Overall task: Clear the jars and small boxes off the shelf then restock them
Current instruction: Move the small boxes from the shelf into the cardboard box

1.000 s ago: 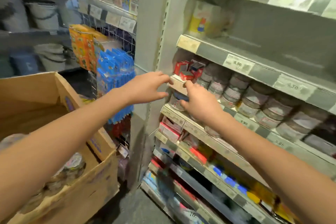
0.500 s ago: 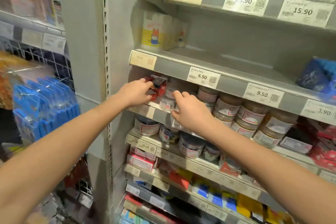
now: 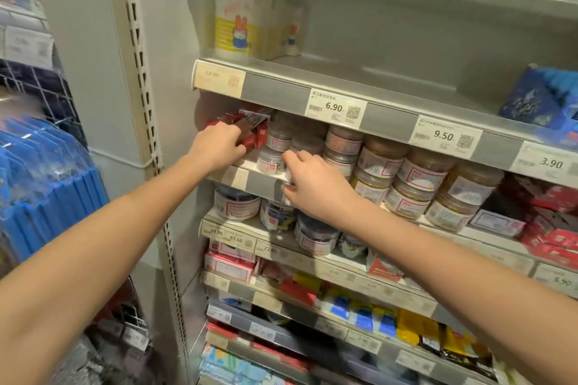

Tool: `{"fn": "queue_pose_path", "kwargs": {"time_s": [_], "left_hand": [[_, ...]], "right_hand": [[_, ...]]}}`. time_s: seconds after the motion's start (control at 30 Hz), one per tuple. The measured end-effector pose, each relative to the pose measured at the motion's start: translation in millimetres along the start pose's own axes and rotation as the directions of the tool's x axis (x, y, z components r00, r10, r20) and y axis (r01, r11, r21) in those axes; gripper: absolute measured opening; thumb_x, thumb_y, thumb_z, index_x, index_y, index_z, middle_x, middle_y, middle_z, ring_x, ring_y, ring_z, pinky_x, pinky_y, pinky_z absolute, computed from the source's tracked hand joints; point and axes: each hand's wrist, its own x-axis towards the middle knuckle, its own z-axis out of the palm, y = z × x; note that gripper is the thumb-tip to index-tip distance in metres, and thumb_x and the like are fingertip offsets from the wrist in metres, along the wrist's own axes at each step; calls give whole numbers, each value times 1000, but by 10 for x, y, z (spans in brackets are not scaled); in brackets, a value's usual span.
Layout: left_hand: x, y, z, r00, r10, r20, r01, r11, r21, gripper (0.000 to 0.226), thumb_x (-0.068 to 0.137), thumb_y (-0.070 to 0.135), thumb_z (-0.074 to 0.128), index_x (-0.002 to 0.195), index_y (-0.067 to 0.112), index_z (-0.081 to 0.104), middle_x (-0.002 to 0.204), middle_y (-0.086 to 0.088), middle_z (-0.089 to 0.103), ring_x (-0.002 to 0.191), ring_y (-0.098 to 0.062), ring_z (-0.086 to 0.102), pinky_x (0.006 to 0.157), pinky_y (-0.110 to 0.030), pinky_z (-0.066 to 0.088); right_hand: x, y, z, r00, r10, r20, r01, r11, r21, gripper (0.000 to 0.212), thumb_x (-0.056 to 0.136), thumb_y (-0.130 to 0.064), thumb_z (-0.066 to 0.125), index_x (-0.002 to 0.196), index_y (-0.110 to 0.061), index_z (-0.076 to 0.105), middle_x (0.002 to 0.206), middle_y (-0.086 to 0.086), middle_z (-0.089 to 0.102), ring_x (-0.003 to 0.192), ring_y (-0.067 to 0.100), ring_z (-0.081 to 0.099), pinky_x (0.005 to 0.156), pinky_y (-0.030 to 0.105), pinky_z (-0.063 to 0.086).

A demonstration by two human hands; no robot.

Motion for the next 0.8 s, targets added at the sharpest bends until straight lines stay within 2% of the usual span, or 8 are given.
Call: {"fn": "queue_pose_path", "kwargs": {"time_s": [0.1, 0.17, 0.23, 0.37, 0.53, 0.67, 0.8], "left_hand": [[-131, -59, -18, 989, 65, -132, -75, 994, -76, 18, 94, 26, 49, 101, 9, 50, 91, -9, 41, 76, -30, 47, 67, -36, 40], [-272, -121, -64, 978, 119, -173, -139, 984, -108, 33, 94, 26, 51, 126, 18, 50, 101, -10, 41, 83, -29, 50, 72, -38, 43], [-428, -155, -116, 968, 173, -183, -199, 971, -132, 43, 93, 24, 53, 135, 25, 48, 111, -10, 43, 88, -26, 50, 76, -38, 44], [-813, -227, -242, 974, 181, -139, -196, 975, -106, 44, 92, 27, 57, 135, 27, 47, 115, -8, 41, 86, -27, 55, 77, -37, 47], [-1110, -317, -393, 975, 176, -134, -189, 977, -93, 43, 91, 28, 57, 133, 27, 49, 110, -6, 42, 75, -21, 49, 72, -36, 47], [-1224, -383, -445, 974, 165, -158, -182, 978, -101, 42, 90, 27, 56, 132, 30, 49, 109, -4, 42, 73, -18, 47, 70, -36, 48], [-1145, -408, -481, 967, 188, -169, -199, 979, -46, 43, 89, 30, 55, 131, 30, 47, 108, -5, 41, 77, -23, 52, 68, -40, 51]], "right_hand": [[38, -32, -28, 1000, -23, -11, 23, 1000, -10, 40, 93, -27, 51, 128, -11, 39, 116, 11, 52, 107, 31, 50, 74, 38, 43], [87, -66, -61, 999, -52, -7, 52, 998, -40, 42, 94, -28, 51, 130, -11, 38, 117, 11, 51, 107, 31, 49, 74, 37, 41], [128, -85, -71, 998, -65, -24, 63, 996, -67, 41, 94, -27, 50, 129, -10, 38, 120, 12, 51, 109, 32, 48, 77, 39, 43], [294, -177, -14, 988, -142, -61, 131, 978, -159, 41, 93, -22, 51, 130, -8, 38, 123, 13, 48, 110, 33, 47, 80, 40, 44], [613, -425, 181, 949, -275, -153, 242, 949, -203, 36, 88, -9, 52, 123, -6, 44, 118, 14, 48, 103, 34, 49, 74, 39, 43], [898, -501, 277, 960, -227, -161, 180, 948, -261, 42, 86, -6, 52, 127, -6, 41, 120, 14, 48, 106, 35, 51, 78, 41, 44], [1228, -472, 386, 989, -120, -85, 96, 966, -238, 41, 92, -6, 49, 131, -9, 39, 129, 14, 49, 110, 36, 57, 79, 42, 47]]}}
